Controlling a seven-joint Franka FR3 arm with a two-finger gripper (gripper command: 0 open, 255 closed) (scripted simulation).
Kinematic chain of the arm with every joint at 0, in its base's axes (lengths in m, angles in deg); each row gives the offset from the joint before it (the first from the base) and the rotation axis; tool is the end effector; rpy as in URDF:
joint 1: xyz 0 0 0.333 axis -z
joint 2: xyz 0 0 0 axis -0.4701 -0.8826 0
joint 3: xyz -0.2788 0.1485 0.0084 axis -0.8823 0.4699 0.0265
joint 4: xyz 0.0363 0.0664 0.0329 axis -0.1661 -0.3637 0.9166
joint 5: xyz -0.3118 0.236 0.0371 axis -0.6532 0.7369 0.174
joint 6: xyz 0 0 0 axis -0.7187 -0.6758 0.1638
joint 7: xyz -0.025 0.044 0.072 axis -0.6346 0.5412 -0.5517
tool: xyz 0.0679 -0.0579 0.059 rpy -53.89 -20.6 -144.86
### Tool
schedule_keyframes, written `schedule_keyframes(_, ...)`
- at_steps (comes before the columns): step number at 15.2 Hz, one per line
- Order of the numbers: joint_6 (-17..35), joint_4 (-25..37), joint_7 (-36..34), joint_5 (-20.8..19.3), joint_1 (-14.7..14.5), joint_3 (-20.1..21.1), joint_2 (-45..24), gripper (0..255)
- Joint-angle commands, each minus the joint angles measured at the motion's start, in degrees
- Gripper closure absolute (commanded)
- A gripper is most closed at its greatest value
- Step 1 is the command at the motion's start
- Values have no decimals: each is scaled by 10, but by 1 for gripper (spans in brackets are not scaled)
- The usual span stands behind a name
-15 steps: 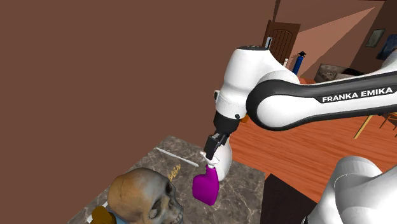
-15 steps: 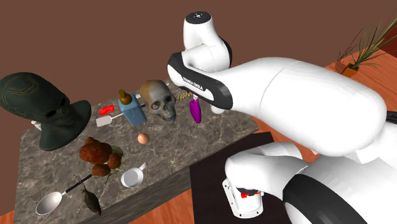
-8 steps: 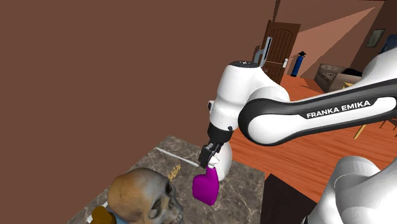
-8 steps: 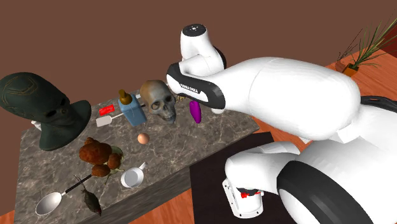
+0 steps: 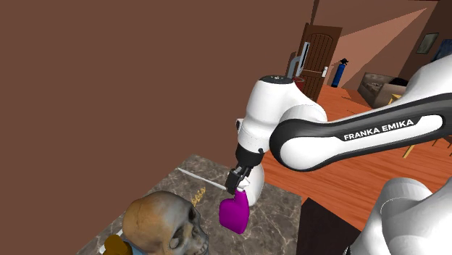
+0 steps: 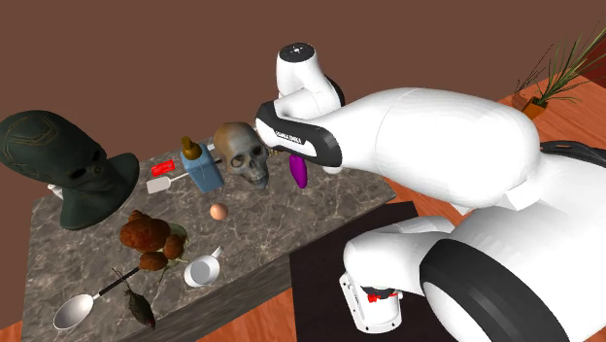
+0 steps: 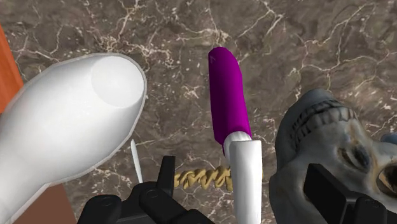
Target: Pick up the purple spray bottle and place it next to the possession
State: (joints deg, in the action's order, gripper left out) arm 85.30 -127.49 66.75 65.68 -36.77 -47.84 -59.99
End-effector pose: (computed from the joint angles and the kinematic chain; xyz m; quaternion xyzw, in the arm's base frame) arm 0.3533 0.1849 0.4200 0.9918 0.1064 0.0708 0.0082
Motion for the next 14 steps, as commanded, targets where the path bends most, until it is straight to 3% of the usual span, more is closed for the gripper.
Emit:
schedule_keyframes(1,0,0,0,0,0,0,0,0)
schedule_keyframes(2,0,0,0,0,0,0,0,255)
schedule_keyframes(11,0,0,0,0,0,0,0,255)
schedule_keyframes(14,-26,16,2,0,0,-4,11,255)
